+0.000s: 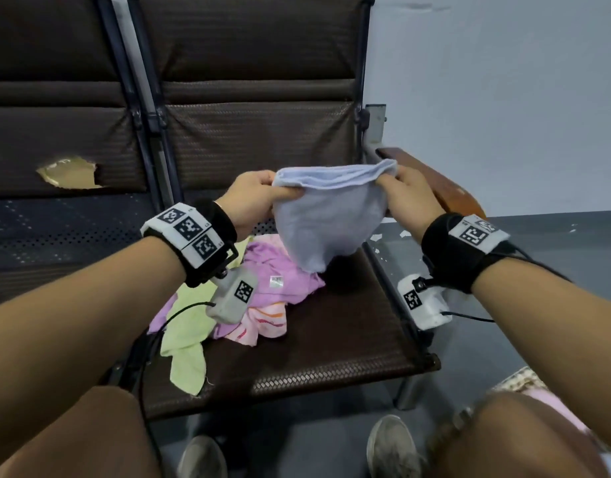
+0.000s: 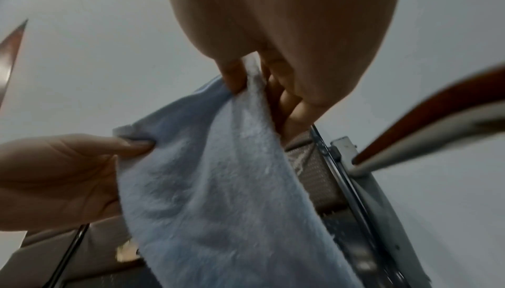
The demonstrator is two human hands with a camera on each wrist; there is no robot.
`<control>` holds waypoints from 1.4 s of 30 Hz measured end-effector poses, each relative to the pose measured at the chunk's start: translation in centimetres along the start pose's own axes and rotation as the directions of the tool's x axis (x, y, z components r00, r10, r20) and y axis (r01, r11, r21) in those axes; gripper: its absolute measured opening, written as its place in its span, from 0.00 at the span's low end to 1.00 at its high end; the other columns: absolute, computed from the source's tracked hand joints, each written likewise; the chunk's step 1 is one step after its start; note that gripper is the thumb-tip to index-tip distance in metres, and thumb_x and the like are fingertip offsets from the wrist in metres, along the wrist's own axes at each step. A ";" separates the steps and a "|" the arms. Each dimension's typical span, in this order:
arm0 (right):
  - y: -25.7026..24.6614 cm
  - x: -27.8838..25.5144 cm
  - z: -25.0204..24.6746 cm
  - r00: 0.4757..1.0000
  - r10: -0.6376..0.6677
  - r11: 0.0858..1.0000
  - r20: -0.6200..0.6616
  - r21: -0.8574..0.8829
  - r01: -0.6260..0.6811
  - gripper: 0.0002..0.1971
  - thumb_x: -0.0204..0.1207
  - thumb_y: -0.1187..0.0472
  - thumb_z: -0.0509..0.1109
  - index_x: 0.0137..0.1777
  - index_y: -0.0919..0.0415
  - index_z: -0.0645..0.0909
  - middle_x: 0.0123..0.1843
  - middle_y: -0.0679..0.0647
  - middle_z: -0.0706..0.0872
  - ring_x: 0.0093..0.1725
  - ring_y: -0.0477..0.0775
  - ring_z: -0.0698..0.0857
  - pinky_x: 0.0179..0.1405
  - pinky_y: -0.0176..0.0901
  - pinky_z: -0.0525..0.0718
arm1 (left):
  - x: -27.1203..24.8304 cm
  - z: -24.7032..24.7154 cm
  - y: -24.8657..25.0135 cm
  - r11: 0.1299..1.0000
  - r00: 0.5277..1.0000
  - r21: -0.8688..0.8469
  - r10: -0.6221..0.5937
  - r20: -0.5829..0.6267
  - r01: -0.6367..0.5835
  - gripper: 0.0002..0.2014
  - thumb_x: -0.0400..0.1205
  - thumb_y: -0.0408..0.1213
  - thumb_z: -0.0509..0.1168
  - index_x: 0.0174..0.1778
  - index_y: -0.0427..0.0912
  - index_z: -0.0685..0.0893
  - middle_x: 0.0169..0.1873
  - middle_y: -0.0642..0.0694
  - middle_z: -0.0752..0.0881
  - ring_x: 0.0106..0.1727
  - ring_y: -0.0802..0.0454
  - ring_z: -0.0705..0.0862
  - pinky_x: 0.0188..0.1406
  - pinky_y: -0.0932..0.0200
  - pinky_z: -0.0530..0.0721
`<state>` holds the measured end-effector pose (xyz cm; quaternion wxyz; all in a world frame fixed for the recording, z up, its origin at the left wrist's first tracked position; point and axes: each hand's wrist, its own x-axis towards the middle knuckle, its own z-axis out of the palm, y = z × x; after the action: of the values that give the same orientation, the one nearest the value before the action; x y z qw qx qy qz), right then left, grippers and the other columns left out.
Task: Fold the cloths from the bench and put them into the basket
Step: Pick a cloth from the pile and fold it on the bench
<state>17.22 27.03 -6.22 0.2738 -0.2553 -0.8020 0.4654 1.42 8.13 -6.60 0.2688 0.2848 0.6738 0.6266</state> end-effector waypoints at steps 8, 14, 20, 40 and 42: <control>8.7 -6.0 1.6 0.608 0.565 0.824 0.558 -0.332 -0.460 0.08 0.81 0.64 0.65 0.52 0.64 0.84 0.33 0.55 0.89 0.29 0.52 0.87 0.30 0.42 0.87 | -4.7 0.8 -9.5 0.800 0.729 0.446 -0.574 0.373 0.401 0.14 0.85 0.31 0.63 0.67 0.39 0.82 0.58 0.35 0.90 0.54 0.38 0.90 0.58 0.44 0.89; 11.2 -5.2 2.1 0.539 0.661 0.745 0.522 -0.372 -0.554 0.11 0.80 0.60 0.66 0.57 0.64 0.84 0.38 0.56 0.90 0.33 0.54 0.89 0.32 0.40 0.86 | -3.7 1.1 -13.0 0.761 0.733 0.475 -0.611 0.298 0.442 0.10 0.85 0.34 0.66 0.61 0.37 0.85 0.46 0.42 0.92 0.37 0.47 0.90 0.43 0.50 0.93; 13.1 -2.5 4.7 0.780 0.588 0.808 0.214 -0.198 -0.555 0.02 0.73 0.67 0.68 0.40 0.63 0.78 0.31 0.57 0.78 0.23 0.51 0.78 0.24 0.39 0.81 | -0.5 2.0 -15.2 0.843 0.935 0.428 -0.355 -0.009 0.324 0.14 0.86 0.37 0.63 0.58 0.29 0.85 0.58 0.30 0.88 0.61 0.32 0.86 0.63 0.35 0.84; 13.9 -5.6 4.4 0.683 0.331 0.721 0.652 -0.641 0.262 0.44 0.67 0.39 0.81 0.81 0.51 0.71 0.79 0.45 0.75 0.77 0.47 0.73 0.77 0.36 0.67 | -2.5 2.8 -18.3 0.640 0.890 0.757 -0.262 0.374 -0.130 0.33 0.68 0.50 0.82 0.68 0.51 0.81 0.65 0.50 0.81 0.67 0.51 0.79 0.72 0.53 0.75; 14.2 -6.0 4.3 0.690 0.324 0.679 0.647 -0.667 0.307 0.44 0.71 0.49 0.80 0.85 0.53 0.65 0.84 0.50 0.70 0.81 0.53 0.70 0.80 0.40 0.64 | -2.9 2.9 -18.7 0.567 0.887 0.801 -0.247 0.390 -0.194 0.41 0.66 0.53 0.83 0.75 0.52 0.75 0.70 0.49 0.76 0.71 0.51 0.75 0.75 0.52 0.71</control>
<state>20.83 26.61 -21.81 -0.1938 -0.1418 -0.9565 0.1657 4.65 7.03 -25.48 0.2659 0.5061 0.8068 0.1492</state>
